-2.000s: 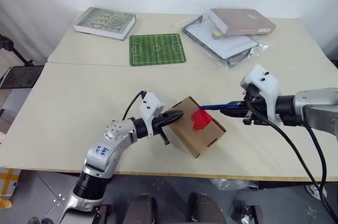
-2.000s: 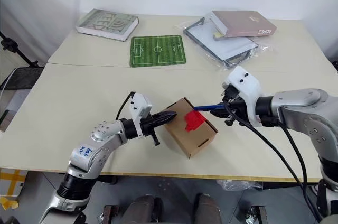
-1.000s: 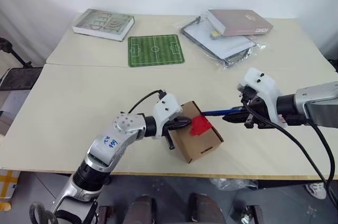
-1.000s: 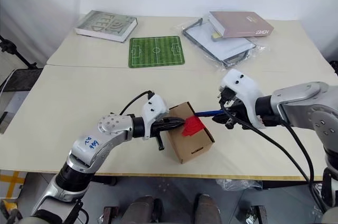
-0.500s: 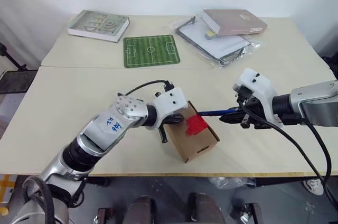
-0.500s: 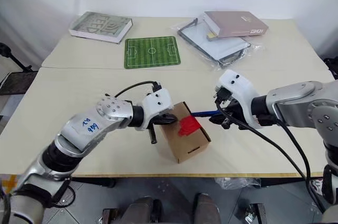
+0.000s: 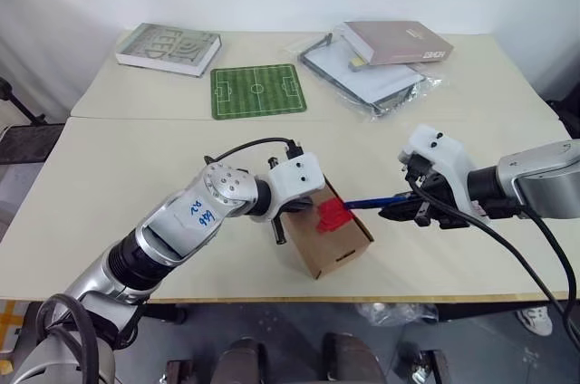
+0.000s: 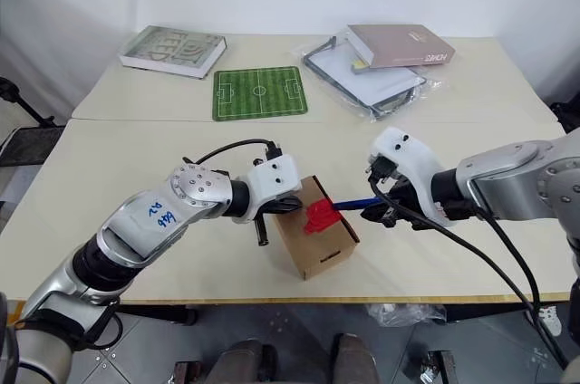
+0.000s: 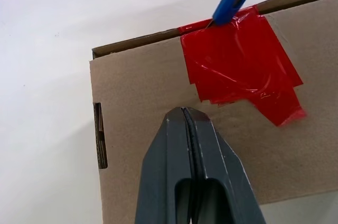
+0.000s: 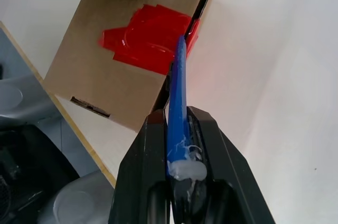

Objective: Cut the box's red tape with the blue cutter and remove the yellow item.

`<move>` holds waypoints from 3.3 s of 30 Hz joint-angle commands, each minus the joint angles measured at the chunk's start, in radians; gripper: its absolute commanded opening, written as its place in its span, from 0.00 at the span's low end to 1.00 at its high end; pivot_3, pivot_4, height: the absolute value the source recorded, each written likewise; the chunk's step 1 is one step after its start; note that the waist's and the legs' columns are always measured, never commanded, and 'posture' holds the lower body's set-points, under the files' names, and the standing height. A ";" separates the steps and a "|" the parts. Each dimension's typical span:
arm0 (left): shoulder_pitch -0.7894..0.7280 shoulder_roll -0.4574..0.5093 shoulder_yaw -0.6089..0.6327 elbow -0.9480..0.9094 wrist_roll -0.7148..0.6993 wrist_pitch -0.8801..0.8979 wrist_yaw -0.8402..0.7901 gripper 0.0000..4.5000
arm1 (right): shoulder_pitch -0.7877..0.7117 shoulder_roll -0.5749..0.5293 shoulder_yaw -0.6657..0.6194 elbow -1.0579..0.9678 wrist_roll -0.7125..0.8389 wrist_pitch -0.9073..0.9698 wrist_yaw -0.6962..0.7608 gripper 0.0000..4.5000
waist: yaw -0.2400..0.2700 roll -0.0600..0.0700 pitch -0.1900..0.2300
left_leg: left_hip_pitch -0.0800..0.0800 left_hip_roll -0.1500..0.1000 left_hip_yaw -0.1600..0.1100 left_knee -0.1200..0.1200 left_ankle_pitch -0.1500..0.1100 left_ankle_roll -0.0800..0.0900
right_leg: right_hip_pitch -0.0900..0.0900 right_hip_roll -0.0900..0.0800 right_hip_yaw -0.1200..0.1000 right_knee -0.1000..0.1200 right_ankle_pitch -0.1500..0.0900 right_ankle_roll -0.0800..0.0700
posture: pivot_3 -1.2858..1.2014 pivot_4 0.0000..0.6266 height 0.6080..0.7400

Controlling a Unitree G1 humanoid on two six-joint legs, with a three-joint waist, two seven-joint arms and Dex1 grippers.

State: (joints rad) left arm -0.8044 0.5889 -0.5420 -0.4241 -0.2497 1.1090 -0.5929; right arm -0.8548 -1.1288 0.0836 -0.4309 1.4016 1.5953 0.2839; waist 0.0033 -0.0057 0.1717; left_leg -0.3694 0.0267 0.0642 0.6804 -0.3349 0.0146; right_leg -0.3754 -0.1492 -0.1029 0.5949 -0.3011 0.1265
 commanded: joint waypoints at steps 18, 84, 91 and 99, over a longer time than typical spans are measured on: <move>0.058 -0.018 -0.040 0.168 0.048 0.051 0.018 0.00 | 0.086 -0.195 -0.229 0.015 0.091 -0.088 0.138 0.04 | 0.018 0.002 -0.001 | -0.001 0.001 0.000 0.000 -0.004 0.004 | 0.000 0.000 0.000 -0.004 0.002 -0.002 | 0.52 0.24 1.00; 0.372 -0.214 0.571 0.049 -0.295 0.031 0.091 0.00 | 0.317 0.293 0.089 0.150 -0.936 -0.762 0.563 0.00 | 0.023 0.003 0.012 | -0.023 -0.015 0.005 0.002 0.007 0.004 | -0.019 0.003 -0.005 -0.001 0.010 0.012 | 0.52 0.24 1.00; 0.348 -0.232 0.558 0.107 -0.267 -0.038 0.128 0.00 | 0.301 0.323 0.085 0.089 -0.914 -0.695 0.568 0.00 | 0.022 0.003 0.012 | -0.022 -0.014 0.005 0.002 0.007 0.004 | -0.019 0.004 -0.005 0.000 0.010 0.012 | 0.52 0.24 1.00; 0.290 -0.247 0.528 0.186 -0.244 -0.095 0.121 0.00 | 0.299 0.348 0.107 0.081 -0.948 -0.673 0.548 0.00 | 0.023 0.003 0.012 | -0.022 -0.015 0.005 0.002 0.007 0.004 | -0.019 0.003 -0.005 0.000 0.010 0.012 | 0.52 0.24 1.00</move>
State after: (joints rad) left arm -0.5004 0.3498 -0.0009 -0.2219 -0.4887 1.0331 -0.4586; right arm -0.5405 -0.7824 0.1932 -0.3165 0.4599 0.9246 0.8352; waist 0.0259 -0.0031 0.1835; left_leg -0.3915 0.0120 0.0694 0.6826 -0.3275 0.0186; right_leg -0.3940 -0.1459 -0.1082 0.5948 -0.2908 0.1385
